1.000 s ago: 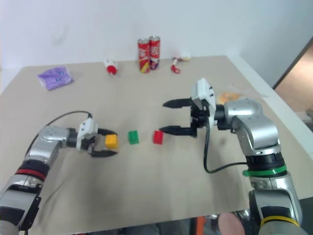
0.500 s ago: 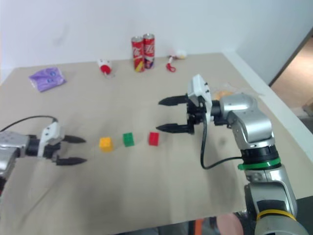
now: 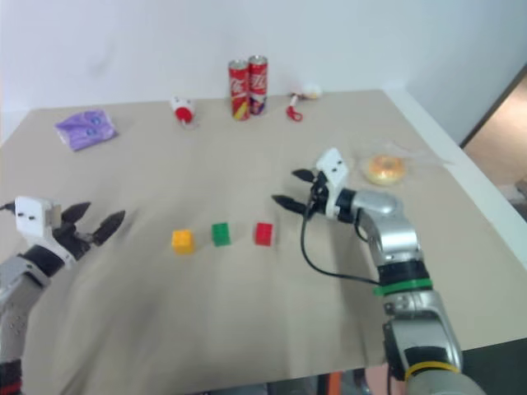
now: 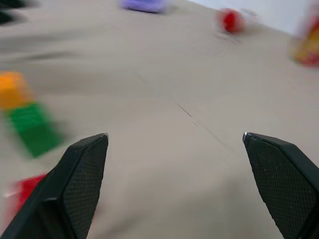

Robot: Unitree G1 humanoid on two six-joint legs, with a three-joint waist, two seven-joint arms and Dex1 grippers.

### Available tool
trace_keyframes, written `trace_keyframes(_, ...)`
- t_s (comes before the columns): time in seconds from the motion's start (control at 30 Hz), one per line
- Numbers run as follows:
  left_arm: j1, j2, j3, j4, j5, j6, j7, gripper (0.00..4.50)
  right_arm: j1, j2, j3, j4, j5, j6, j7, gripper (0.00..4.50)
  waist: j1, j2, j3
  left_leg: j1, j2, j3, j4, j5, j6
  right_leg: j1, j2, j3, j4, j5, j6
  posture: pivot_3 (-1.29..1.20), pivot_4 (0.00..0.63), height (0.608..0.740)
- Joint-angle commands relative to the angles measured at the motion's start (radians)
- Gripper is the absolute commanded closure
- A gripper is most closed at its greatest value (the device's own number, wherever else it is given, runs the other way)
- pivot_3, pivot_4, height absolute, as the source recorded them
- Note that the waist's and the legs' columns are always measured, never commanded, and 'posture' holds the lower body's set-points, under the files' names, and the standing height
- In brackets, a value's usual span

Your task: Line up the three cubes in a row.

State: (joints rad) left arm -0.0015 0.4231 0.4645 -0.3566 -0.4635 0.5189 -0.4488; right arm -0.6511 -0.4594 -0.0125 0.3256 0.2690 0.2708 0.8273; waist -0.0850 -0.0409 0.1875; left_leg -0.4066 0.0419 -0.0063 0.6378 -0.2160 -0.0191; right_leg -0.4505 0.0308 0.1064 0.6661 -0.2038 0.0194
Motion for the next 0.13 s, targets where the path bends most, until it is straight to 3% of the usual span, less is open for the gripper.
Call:
trace_keyframes(0.03,0.035,-0.065,0.009,-0.119,-0.022,0.031,0.119,0.11,0.053,0.031,-0.094,-0.046,0.002,-0.015,-0.162,0.0,0.004,0.0,0.0,0.0,0.0,0.0,0.0,0.0,0.0,0.0,0.0,0.0,0.0,0.0,0.0,0.0,0.15,0.74)
trace_keyframes(0.13,0.039,-0.14,-0.008,-0.122,-0.027,0.009,0.179,0.11,0.141,0.088,-0.117,-0.108,-0.002,-0.017,-0.271,0.0,0.006,-0.001,0.0,0.005,-0.001,-0.001,0.0,0.0,-0.001,0.005,0.0,0.0,0.0,0.001,0.001,0.0,0.15,0.74)
